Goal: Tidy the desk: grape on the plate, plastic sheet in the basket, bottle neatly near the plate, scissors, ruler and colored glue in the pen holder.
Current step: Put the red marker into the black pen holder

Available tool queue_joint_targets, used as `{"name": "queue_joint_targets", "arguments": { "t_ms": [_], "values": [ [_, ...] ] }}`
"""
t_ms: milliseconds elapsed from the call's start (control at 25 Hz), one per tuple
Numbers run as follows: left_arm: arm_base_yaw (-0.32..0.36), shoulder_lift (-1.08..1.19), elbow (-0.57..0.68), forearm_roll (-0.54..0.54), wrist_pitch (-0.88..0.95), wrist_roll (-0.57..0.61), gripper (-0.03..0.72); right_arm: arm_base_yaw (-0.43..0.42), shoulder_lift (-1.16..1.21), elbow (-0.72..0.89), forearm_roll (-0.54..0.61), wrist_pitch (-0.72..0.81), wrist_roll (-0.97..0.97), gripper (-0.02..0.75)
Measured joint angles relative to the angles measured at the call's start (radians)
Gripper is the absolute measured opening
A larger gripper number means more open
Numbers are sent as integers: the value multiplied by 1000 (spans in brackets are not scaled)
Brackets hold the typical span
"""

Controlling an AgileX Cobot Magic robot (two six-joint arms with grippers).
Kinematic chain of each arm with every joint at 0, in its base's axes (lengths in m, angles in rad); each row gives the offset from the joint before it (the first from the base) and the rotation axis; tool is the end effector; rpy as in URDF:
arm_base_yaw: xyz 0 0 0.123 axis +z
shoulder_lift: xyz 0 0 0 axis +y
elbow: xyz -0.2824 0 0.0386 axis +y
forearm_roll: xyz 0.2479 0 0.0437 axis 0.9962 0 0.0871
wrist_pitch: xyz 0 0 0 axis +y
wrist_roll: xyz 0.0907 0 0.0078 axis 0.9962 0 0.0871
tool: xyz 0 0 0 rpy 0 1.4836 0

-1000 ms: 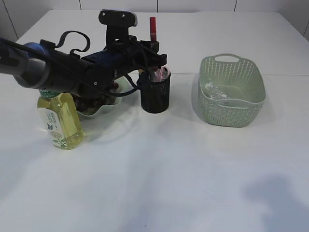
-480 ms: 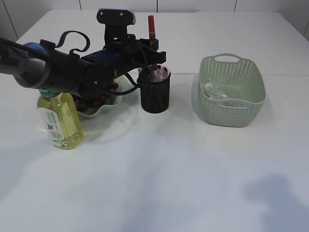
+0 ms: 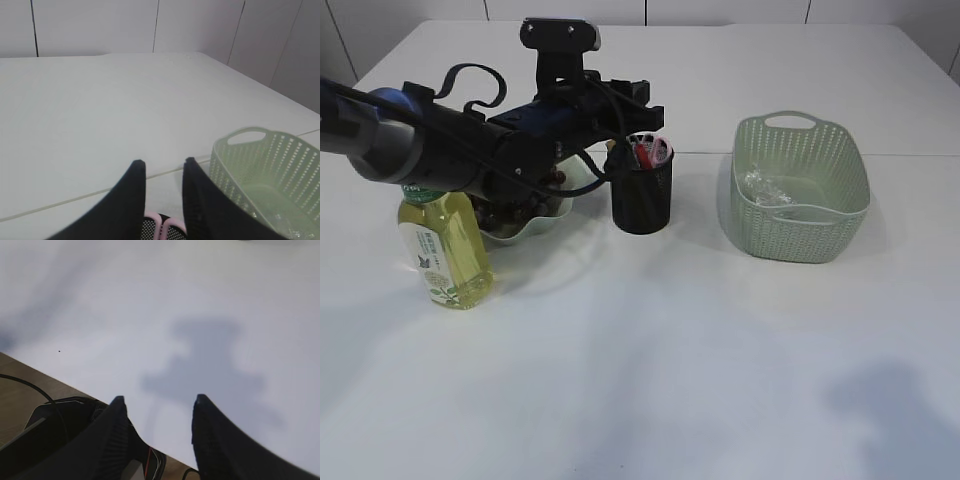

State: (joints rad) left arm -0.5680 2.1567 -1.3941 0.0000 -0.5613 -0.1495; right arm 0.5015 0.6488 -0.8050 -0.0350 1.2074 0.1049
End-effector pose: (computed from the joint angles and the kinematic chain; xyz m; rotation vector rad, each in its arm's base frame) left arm 0.4115 -0.2626 0.1868 0.3560 1.6763 -0.5367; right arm 0.0788 0.0398 0.3313 -0.5041 2.4947 0.1934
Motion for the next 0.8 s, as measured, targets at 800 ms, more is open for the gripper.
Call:
{"name": "queue_joint_targets", "arguments": {
  "t_ms": [800],
  "values": [
    [-54, -421, 0, -62, 930, -2, 209, 0, 0, 0, 0, -9, 2, 344]
  ]
}}
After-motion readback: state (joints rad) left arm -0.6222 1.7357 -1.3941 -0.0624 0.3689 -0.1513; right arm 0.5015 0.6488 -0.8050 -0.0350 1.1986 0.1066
